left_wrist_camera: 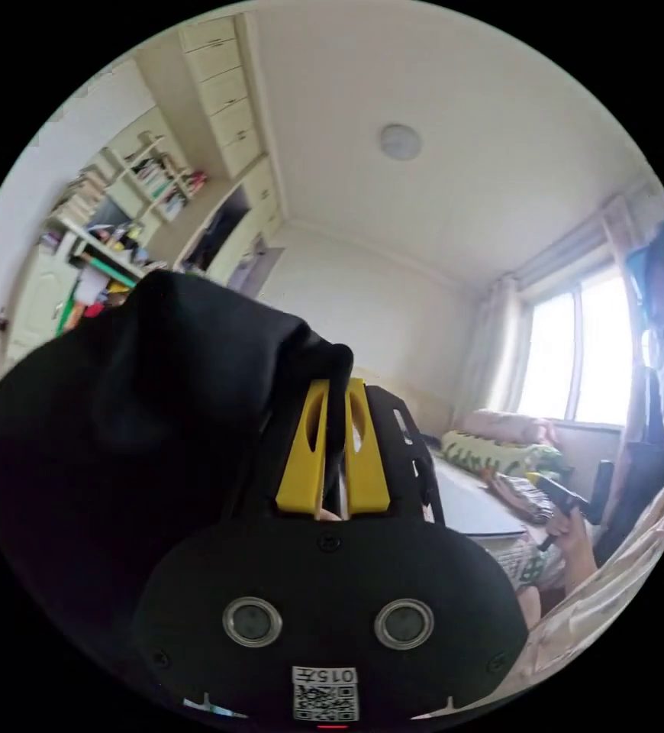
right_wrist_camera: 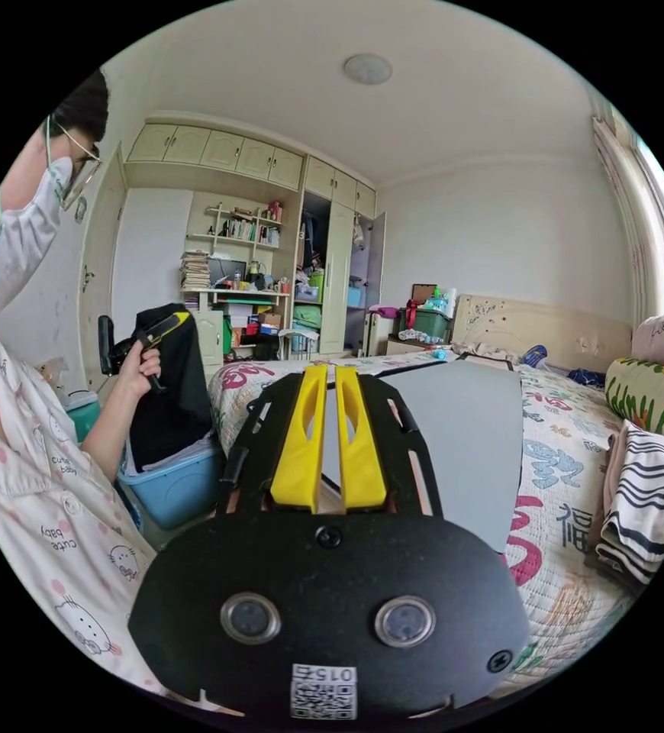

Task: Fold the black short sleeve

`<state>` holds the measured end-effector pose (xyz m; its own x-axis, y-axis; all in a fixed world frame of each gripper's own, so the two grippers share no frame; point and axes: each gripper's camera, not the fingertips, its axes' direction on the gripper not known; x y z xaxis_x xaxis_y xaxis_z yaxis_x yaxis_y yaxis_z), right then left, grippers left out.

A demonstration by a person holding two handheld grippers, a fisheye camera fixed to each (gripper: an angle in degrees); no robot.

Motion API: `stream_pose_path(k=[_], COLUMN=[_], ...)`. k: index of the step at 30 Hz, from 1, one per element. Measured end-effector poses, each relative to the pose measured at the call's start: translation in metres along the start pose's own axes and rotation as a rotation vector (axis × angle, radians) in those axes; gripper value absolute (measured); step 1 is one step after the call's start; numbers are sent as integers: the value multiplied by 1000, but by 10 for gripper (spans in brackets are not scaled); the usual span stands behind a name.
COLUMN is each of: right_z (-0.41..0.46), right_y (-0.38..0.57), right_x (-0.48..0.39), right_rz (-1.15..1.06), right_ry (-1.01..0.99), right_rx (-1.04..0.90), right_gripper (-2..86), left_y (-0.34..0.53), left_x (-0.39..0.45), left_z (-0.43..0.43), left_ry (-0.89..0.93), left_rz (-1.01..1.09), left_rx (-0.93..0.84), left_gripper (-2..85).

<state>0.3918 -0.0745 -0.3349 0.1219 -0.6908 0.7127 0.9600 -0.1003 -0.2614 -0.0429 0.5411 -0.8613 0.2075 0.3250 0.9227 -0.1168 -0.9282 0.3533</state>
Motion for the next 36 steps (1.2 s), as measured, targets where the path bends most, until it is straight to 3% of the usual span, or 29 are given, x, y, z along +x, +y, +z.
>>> stream_pose_path(k=[3,5,8,10,15,19,22,27,32,36], right_z=[-14,-28,-40,-42,-41,-32,-6,61,147,154], right_y=[-18,-32,-47,-55,-78,-117,-151,-211,-238,-238], right_x=[2,2,6,8,13,7,-2,-6,-25,-42], right_rz=[-5,1,8,8,-13,-72,-183,-257,-371,-425], right_ry=[-35,-31,-11,29,131,151,158,32,-58,-34], right_rx=[34,74,86,50,-74,-142,-231,-432,-814,-906], right_gripper=[58,54,53,61,77,84,93,109,166,164], left_y=[-32,-39,-15,16,103,80,52,61,118,151], left_x=[126,238,352,394,466,443,421,388,399,402], left_z=[58,126,237,314,465,476,449,352,284,290], left_ry=[391,654,895,954,830,951,920,588,123,22], left_rz=[99,194,235,145,14,-205,-199,-52,92,120], left_rx=[25,-66,-290,-437,-877,-693,-593,-491,-638,-704], left_gripper=[12,14,21,29,95,105,103,114,160,167])
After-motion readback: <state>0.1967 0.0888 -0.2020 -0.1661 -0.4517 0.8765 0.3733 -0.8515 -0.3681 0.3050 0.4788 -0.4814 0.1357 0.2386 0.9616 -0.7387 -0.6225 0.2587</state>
